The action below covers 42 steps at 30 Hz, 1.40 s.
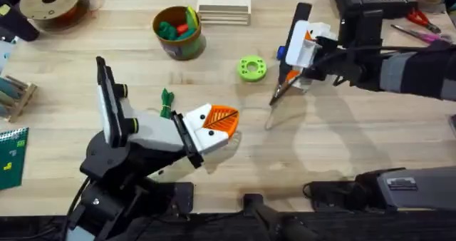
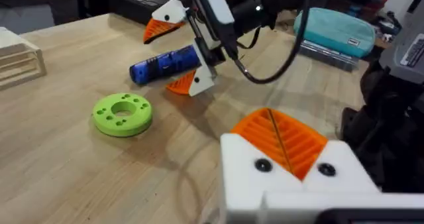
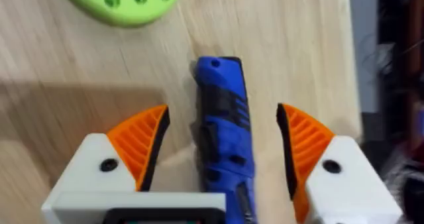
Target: Pick up the gripper from the table and insert it into the empty holder that is missing its gripper. Then pick up a screw, insert it into the mounting hole, and use the screwdriver to tighten it. Finally, clean up the table by picking up the vegetable and placing it into the bucket.
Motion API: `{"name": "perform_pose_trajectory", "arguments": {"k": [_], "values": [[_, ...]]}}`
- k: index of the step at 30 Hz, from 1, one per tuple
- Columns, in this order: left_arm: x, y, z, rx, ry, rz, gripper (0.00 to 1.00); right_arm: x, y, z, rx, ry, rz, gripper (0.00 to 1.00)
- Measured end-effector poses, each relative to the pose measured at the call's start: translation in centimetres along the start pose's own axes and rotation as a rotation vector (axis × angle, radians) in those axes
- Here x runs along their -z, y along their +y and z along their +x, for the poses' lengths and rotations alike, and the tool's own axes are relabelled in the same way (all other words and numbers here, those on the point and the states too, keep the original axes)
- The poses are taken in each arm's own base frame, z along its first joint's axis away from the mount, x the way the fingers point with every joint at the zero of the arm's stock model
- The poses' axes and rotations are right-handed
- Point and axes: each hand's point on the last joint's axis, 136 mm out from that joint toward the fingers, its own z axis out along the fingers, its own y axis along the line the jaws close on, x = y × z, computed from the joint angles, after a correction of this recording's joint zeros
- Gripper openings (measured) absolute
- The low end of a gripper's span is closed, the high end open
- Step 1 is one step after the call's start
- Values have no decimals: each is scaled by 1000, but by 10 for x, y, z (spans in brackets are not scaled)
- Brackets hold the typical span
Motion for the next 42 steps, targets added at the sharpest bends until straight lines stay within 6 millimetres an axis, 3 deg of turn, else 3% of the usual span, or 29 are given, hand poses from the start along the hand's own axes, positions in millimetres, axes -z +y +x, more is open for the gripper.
{"name": "perform_pose_trajectory", "arguments": {"k": [6, 11, 13, 17, 18, 24, 31, 38, 42], "values": [[0, 0, 0, 0, 0, 0, 4, 7, 14, -12, -275, -15, -38, 945], [0, 0, 0, -1, 0, 0, 16, 34, -2, -25, -543, -52, 4, 945], [0, 0, 0, -4, 0, 0, 284, 50, -9, -31, -650, -74, 24, 944], [0, 0, 0, -4, 0, 0, 919, 82, -21, -42, -855, -130, 55, 944], [0, 0, 0, -4, 0, 0, 969, 90, -22, -45, -907, -144, 59, 944], [0, 0, 0, -3, 0, 0, 986, 120, -19, -49, -1197, -174, 41, 944], [0, 6, -3, -7, -12, -38, 986, 120, 5, -39, -1525, -82, -31, 945], [11, 21, -1, 126, 77, -180, 987, 117, 13, -40, -1633, -59, -74, 945], [27, 30, -20, 188, 151, -317, 987, 117, 13, -41, -1649, -60, -79, 945]]}}
